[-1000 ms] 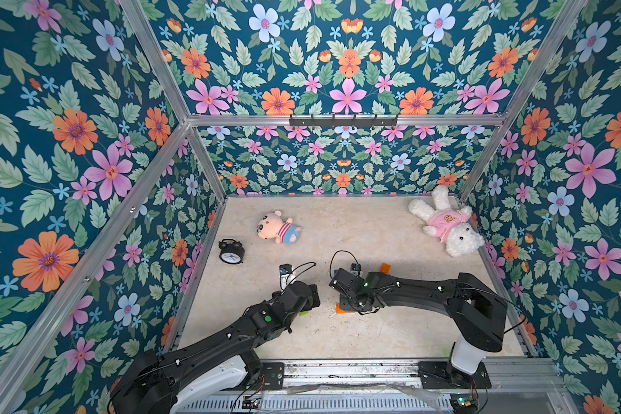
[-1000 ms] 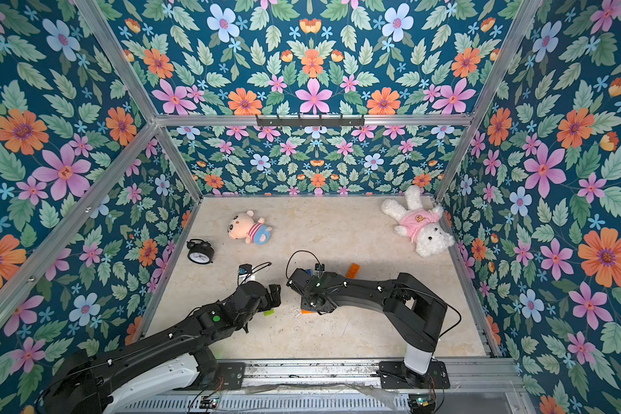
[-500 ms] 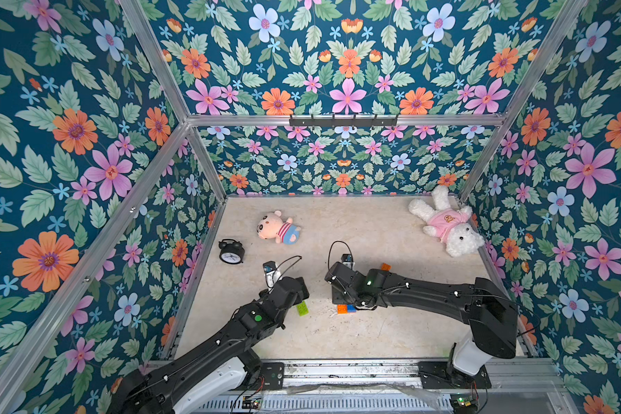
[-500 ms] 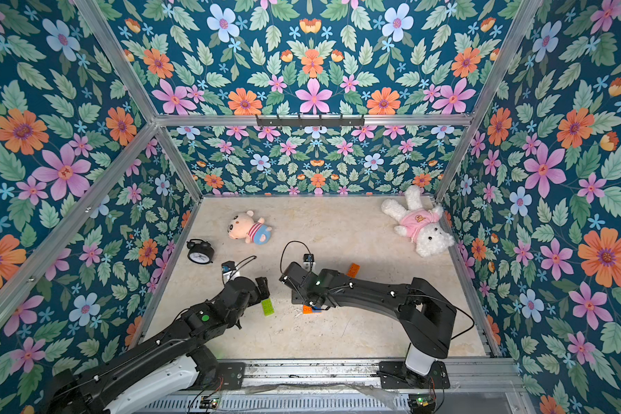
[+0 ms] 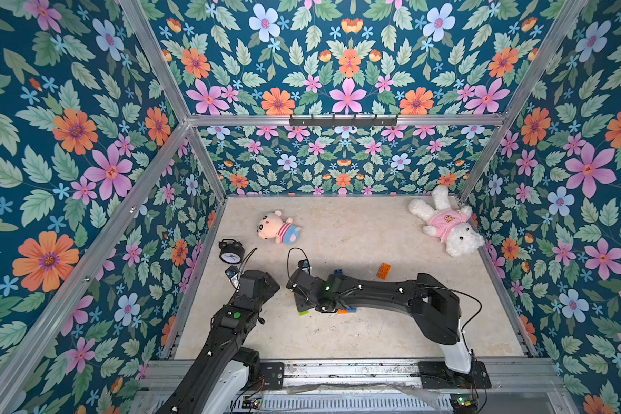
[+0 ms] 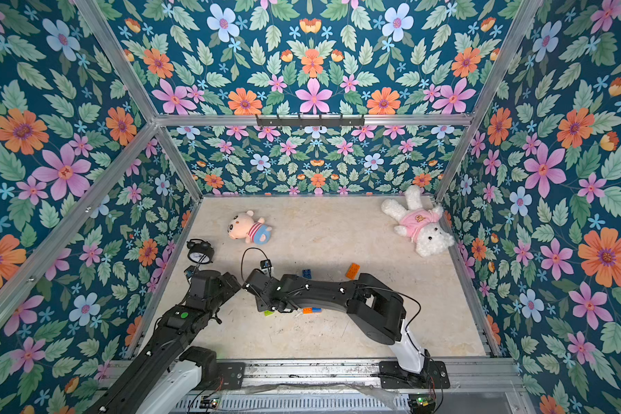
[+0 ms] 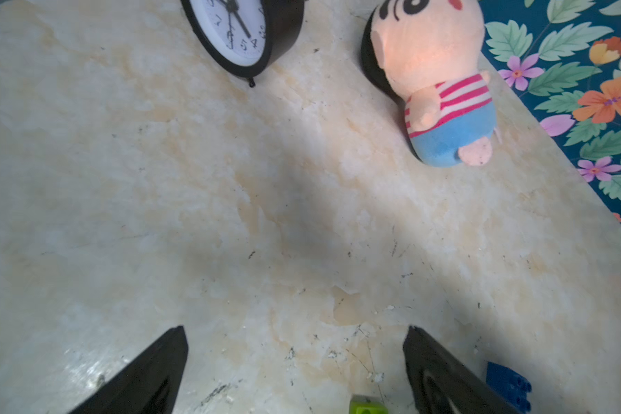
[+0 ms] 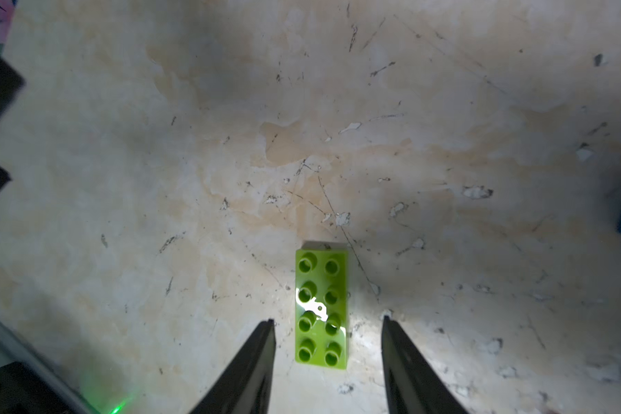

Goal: Assemble the number 5 with lego
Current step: Pick up the lego brick from the center of the board.

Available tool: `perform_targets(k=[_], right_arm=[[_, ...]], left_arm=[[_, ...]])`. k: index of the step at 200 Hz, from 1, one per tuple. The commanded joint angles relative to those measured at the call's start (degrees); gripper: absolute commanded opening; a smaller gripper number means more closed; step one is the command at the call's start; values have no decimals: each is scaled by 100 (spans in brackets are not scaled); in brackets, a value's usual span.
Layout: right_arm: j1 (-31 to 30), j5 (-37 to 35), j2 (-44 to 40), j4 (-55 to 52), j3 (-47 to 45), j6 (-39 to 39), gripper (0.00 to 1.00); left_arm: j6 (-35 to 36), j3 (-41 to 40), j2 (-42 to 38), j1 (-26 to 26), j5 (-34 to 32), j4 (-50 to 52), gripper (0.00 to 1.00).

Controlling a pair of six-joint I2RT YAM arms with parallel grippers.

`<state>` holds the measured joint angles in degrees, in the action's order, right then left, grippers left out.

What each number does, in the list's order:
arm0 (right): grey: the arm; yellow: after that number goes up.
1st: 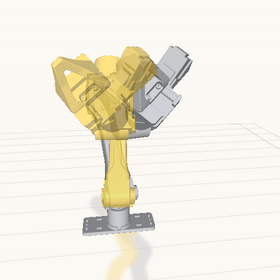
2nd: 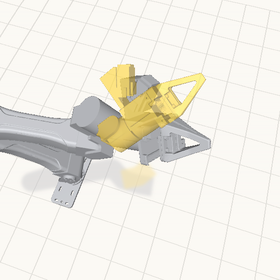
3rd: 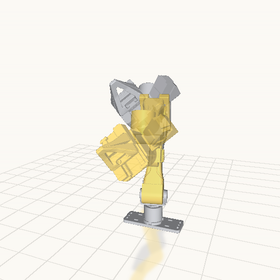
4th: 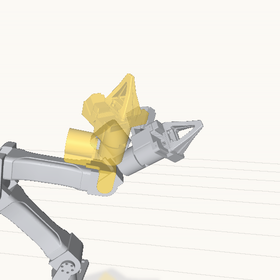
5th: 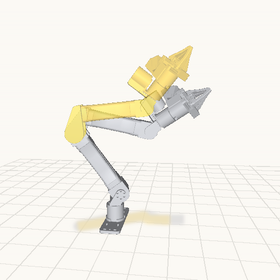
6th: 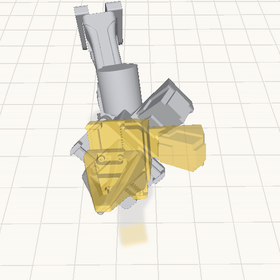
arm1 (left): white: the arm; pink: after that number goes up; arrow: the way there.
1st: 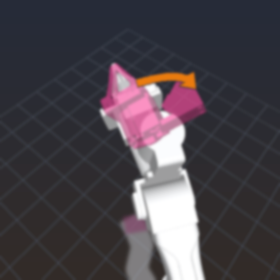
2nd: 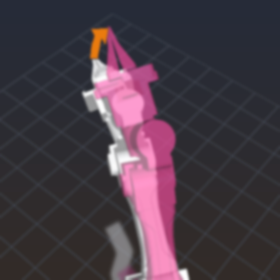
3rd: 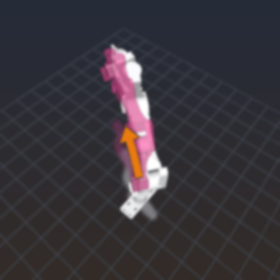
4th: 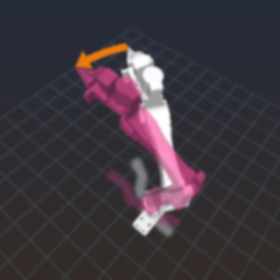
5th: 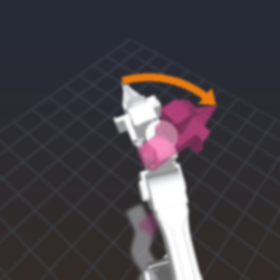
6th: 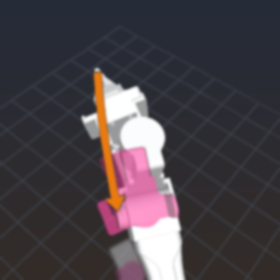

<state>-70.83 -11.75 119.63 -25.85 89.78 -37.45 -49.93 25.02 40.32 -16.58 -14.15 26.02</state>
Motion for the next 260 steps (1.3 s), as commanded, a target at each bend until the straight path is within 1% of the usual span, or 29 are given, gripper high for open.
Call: perform_targets(k=[1, 21, 52, 87, 111, 127, 136, 160, 175, 202, 219, 232, 245, 260], right_arm=[[-19, -267, 117, -509, 139, 75, 53], [-19, -29, 226, -439, 227, 183, 54], [-41, -9, 438, -597, 464, 203, 54], [-53, 144, 569, -543, 550, 229, 54], [-50, 130, 750, -659, 695, 221, 53], [-49, 33, 902, -868, 829, 208, 49], [-53, 18, 961, -940, 889, 241, 46], [-63, 55, 1104, -1040, 986, 291, 46], [-78, 55, 1195, -1186, 1075, 306, 44], [-110, 4, 1168, -1475, 1078, 265, 48], [-109, 84, 1067, -1355, 855, 272, 46], [-113, 135, 1044, -1236, 718, 304, 42], [-102, 122, 1031, -1199, 612, 301, 36], [-105, 131, 943, -1072, 485, 317, 33]], left_arm=[[-230, -35, -136, 14, -424, 301, 99], [-344, -96, -263, 17, -554, 411, 99], [-546, -141, -377, 19, -851, 594, 99], [-572, -147, -411, 23, -1085, 696, 99], [-605, -121, -453, 32, -1209, 832, 99], [-631, -129, -562, 41, -1326, 913, 99], [-627, -133, -631, 41, -1351, 925, 99], [-597, -127, -693, 49, -1352, 922, 99], [-588, -113, -668, 49, -1324, 905, 99], [-526, -88, -648, 49, -1293, 883, 99], [-561, -124, -665, 50, -1290, 864, 99], [-561, -146, -658, 49, -1253, 827, 99], [-545, -150, -665, 49, -1209, 808, 99], [-456, -120, -665, 50, -1146, 809, 99]])
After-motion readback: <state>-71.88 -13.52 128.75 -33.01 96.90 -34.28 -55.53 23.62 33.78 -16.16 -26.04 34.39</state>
